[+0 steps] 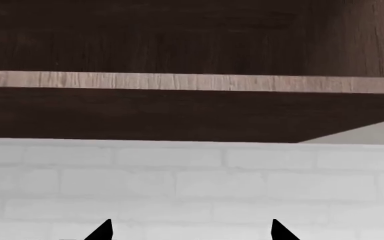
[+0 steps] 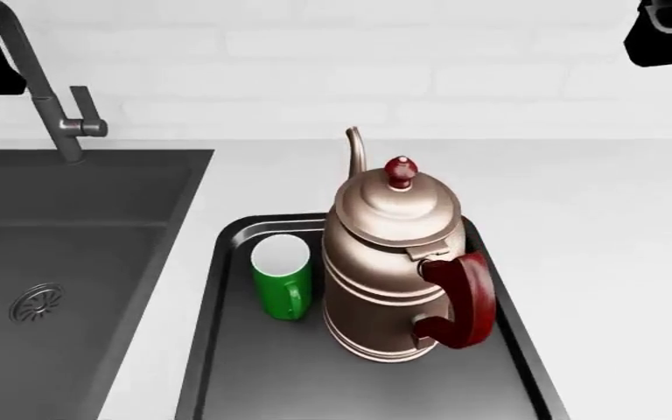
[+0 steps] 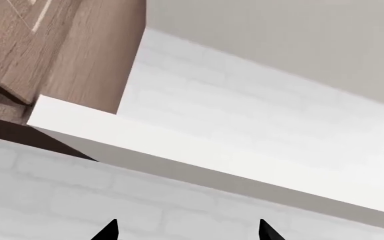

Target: Pick the kettle from the counter and place it on the tray. Then pick the mug from the cabinet and place it on the tray. Then close the cabinet doors.

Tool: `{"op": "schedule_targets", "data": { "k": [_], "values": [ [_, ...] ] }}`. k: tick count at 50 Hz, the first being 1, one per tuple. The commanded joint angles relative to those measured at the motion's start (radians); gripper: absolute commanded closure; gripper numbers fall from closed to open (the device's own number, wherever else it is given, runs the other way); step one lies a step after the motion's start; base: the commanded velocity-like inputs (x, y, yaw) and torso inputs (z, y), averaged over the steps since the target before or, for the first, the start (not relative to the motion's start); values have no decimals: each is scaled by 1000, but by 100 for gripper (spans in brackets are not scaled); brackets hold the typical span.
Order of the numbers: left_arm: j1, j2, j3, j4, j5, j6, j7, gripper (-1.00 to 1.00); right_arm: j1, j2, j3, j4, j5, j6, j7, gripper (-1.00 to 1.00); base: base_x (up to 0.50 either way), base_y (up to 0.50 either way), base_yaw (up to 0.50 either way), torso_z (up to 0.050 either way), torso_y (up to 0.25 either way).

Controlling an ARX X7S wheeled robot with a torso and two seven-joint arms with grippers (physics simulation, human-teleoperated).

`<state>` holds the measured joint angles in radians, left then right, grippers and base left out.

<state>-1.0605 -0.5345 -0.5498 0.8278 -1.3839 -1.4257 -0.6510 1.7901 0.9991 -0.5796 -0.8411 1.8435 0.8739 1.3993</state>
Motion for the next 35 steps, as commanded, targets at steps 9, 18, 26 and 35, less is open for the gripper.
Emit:
{"op": "schedule_targets", "data": {
  "k": [9,18,26,35],
  "values": [
    [-31,-41,10,-18,-50,26,-44,-100,228,-56,-16,148,-16,123,-47,-100,0,0,0,0,0],
    [-40,-56,10,-27,-68,41,-60,-100,352,-107,-28,217,-1,174,-50,-100,0,0,0,0,0],
    [-29,-62,13,-26,-64,54,-57,-100,341,-102,-32,189,33,160,-17,-100,0,0,0,0,0],
    [-20,-66,17,-28,-65,66,-58,-100,317,-86,-25,165,46,137,2,-100,0,0,0,0,0]
  ]
}}
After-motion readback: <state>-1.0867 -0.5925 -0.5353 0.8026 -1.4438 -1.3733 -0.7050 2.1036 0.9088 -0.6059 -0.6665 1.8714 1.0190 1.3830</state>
